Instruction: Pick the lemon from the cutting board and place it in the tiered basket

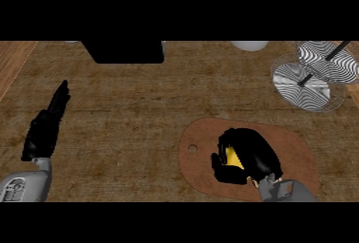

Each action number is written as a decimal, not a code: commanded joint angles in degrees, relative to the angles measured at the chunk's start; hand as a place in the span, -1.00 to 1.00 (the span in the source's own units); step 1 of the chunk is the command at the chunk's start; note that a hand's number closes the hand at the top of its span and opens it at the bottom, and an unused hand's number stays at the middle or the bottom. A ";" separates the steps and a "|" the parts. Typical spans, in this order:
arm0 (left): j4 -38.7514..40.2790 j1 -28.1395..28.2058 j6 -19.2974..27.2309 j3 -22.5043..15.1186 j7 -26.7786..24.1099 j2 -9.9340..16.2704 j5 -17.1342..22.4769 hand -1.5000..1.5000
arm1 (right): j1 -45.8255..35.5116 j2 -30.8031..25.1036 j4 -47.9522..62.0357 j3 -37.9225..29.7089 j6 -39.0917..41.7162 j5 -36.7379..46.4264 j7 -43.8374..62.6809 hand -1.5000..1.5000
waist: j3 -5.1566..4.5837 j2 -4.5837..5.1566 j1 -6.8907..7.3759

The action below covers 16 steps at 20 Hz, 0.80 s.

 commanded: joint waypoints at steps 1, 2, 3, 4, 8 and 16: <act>0.97 0.12 1.26 -0.62 -0.66 -0.76 -1.57 0.00 | 3.37 -2.17 -10.86 -1.78 -4.91 0.65 -5.88 1.00 | 0.00 -0.08 -0.95; -0.26 0.23 -0.64 0.87 0.07 0.94 0.26 0.00 | 4.22 0.23 -12.21 -1.43 -7.56 1.51 -4.93 1.00 | 0.00 -0.12 -0.52; -0.27 0.60 1.26 -0.45 -0.36 -1.43 -0.71 0.00 | 2.06 -1.35 -13.93 -3.96 -8.72 2.70 -6.16 1.00 | 0.00 -0.15 -0.69; 0.20 1.37 -0.13 0.67 -1.04 -0.13 0.35 0.00 | 1.96 -3.30 -17.01 -7.05 -7.94 1.60 -5.90 1.00 | -0.02 -0.15 -0.70; -2.26 2.05 -2.00 1.99 -0.01 1.58 1.77 0.00 | 1.65 -2.98 -23.79 -11.00 -10.08 2.27 -5.33 1.00 | -0.03 -0.06 -0.08; -1.63 0.57 -0.28 -0.66 0.28 -1.77 -0.71 0.00 | -15.58 -10.83 -23.63 -24.39 1.89 -0.03 3.17 1.00 | -0.08 0.14 0.49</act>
